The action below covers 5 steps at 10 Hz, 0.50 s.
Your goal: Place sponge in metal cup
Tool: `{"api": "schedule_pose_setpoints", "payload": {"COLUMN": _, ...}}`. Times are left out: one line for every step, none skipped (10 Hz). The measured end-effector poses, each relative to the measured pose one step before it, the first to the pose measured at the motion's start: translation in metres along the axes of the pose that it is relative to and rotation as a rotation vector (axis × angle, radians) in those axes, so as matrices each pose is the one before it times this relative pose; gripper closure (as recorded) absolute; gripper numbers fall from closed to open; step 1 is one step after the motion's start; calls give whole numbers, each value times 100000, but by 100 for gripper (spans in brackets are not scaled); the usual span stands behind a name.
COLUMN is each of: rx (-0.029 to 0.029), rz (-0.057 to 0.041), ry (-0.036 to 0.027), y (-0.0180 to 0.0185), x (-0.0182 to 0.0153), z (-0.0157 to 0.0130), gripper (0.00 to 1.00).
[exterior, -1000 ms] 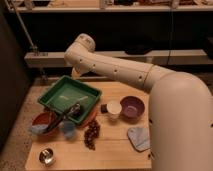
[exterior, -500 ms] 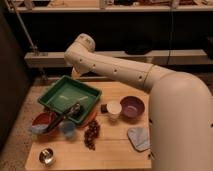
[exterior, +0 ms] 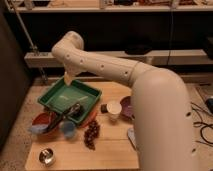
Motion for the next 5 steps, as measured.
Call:
{"api": "schedule_pose_setpoints", "payload": {"rx": 1725, "rz": -6964, "ry": -2804, "y": -3256, "x": 136, "z": -510, "gripper": 20}}
{"api": "schedule_pose_setpoints", "payload": {"rx": 2355, "rz": -7115, "ry": -2271, "y": -3720, "x": -328, "z": -819, "gripper": 20}}
{"api": "schedule_pose_setpoints", "payload": {"rx": 1641, "rz": -3782, "ry": -684, "y": -2004, "x": -342, "z": -645, "gripper": 20}}
{"api": "schedule_pose_setpoints", "payload": {"rx": 855, "rz": -2428, "ry": -528, "y": -1194, "x": -270, "z": -276, "gripper": 20}}
{"api": "schedule_pose_setpoints", "payload": {"rx": -19, "rz": -87, "ry": -17, "y": -20, "x": -21, "z": -11, "gripper": 20}}
